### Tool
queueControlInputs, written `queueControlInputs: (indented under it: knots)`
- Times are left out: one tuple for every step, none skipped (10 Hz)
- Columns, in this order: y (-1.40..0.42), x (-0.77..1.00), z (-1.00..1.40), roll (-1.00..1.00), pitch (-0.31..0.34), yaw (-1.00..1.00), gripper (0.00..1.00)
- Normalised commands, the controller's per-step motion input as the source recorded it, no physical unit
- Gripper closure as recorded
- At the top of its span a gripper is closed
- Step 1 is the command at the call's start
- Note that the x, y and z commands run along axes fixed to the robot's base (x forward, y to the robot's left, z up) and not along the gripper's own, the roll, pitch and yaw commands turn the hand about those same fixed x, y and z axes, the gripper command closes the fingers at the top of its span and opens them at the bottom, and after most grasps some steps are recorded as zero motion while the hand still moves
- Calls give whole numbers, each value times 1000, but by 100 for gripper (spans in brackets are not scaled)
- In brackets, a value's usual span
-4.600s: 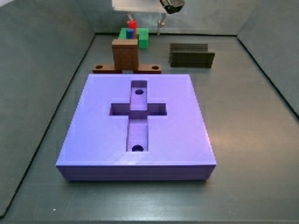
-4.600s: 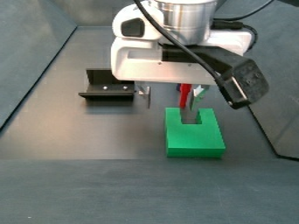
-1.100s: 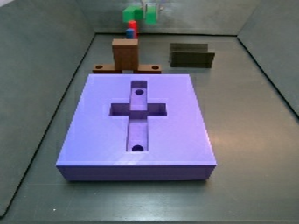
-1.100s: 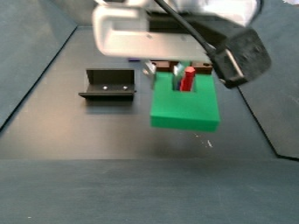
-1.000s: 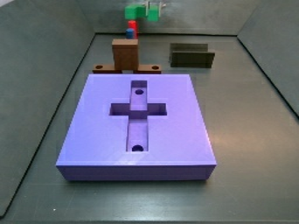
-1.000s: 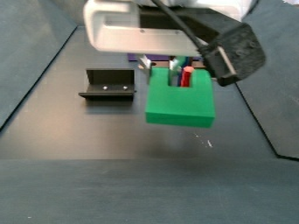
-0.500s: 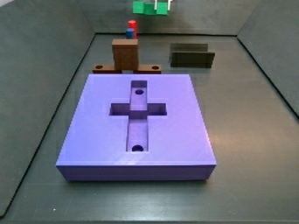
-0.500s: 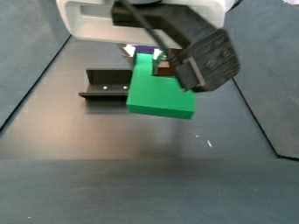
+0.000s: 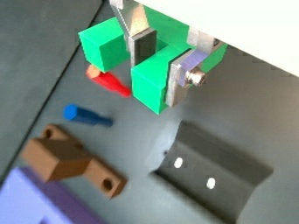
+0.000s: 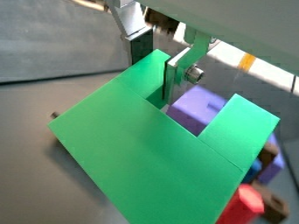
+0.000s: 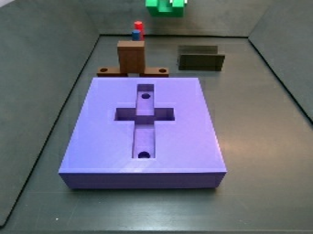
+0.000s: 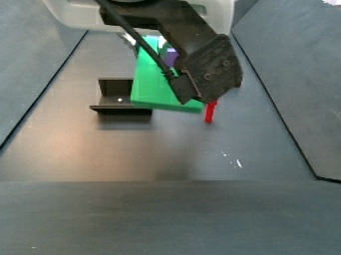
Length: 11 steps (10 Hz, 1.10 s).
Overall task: Pick up the green object. Move up. Place the green object on the fixture. Regrasp the green object. Move to above the board. Insert the green object.
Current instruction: Place the green object on the fixture.
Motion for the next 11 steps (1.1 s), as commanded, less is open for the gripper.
queueControlInputs:
  knots:
    - [-120, 897, 0, -866, 97, 0, 100]
    - [-180, 906, -34, -431, -6, 0, 100]
    - [-291, 854, -20, 0, -106, 63, 100]
    - [-329, 834, 0, 20, -123, 74, 100]
    - [-389, 743, 0, 209, -169, 80, 100]
    - [-429, 714, 17, 346, -169, 83, 100]
    - [-351, 823, 6, 131, -77, 91, 100]
    - [-360, 797, 0, 143, -91, 103, 100]
    - [-357, 771, 0, 43, -103, 131, 100]
    - [-311, 846, 0, 0, -31, 129, 100]
    - [-246, 986, -49, -260, 0, 91, 100]
